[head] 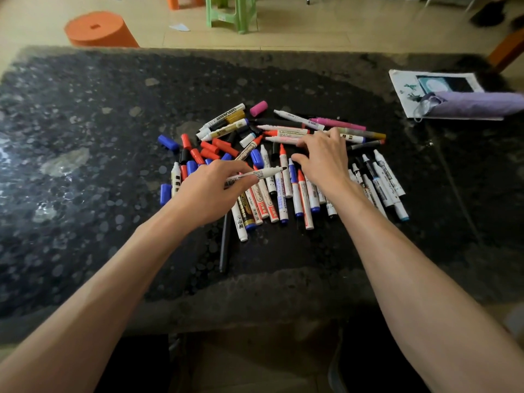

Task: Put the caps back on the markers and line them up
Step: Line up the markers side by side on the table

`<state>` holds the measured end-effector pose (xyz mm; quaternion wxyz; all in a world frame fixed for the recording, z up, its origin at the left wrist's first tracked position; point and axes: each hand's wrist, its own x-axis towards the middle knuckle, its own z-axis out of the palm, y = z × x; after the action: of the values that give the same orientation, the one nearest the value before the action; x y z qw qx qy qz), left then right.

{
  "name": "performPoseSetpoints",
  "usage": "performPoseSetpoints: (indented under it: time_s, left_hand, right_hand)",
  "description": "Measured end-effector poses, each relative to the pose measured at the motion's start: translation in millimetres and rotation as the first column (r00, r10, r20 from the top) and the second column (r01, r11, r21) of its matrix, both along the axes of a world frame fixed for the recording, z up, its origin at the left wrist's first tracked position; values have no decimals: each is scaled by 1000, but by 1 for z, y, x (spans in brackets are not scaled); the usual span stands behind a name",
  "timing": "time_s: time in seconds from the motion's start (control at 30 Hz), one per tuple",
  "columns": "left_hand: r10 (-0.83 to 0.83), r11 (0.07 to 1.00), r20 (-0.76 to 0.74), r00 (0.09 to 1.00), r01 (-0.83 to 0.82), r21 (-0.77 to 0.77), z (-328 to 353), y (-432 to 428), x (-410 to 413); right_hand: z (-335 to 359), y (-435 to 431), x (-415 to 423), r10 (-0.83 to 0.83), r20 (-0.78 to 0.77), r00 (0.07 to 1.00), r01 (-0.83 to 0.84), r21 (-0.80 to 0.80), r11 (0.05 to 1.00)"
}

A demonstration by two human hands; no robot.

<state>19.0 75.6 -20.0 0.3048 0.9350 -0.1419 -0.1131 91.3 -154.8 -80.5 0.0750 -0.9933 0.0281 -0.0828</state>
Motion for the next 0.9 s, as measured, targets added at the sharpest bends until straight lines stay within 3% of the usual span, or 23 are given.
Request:
performPoseSetpoints:
  time_s: [0.13,0.23,0.3,0.4,0.47,0.9]
  left_hand:
    - [-13,1000,-5,1000,13,-23,-3,0,1]
    - [-17,999,0,1000,17,-45,-4,1,2]
    - [-20,998,14,1000,21,-66,-5,0,3]
    - [-19,994,17,1000,21,-108,-6,-2,7]
    - [-28,991,3,1000,29,-129,-6,-5,9]
    - [-85,984,-23,996,80,-159,-5,-22,4]
  right_hand:
    - [7,-1,-8,34,11,999,-35,141,989]
    - [24,-7,-16,31,17,999,-36,397,917]
    - [42,-12,-30,43,28,999,-51,580,813]
    - [64,-16,-66,68,5,998,-42,830,556]
    - [67,-22,-85,87,-7,996,-38,866,499]
    - [57,-33,-107,125,-13,992,-55,853,519]
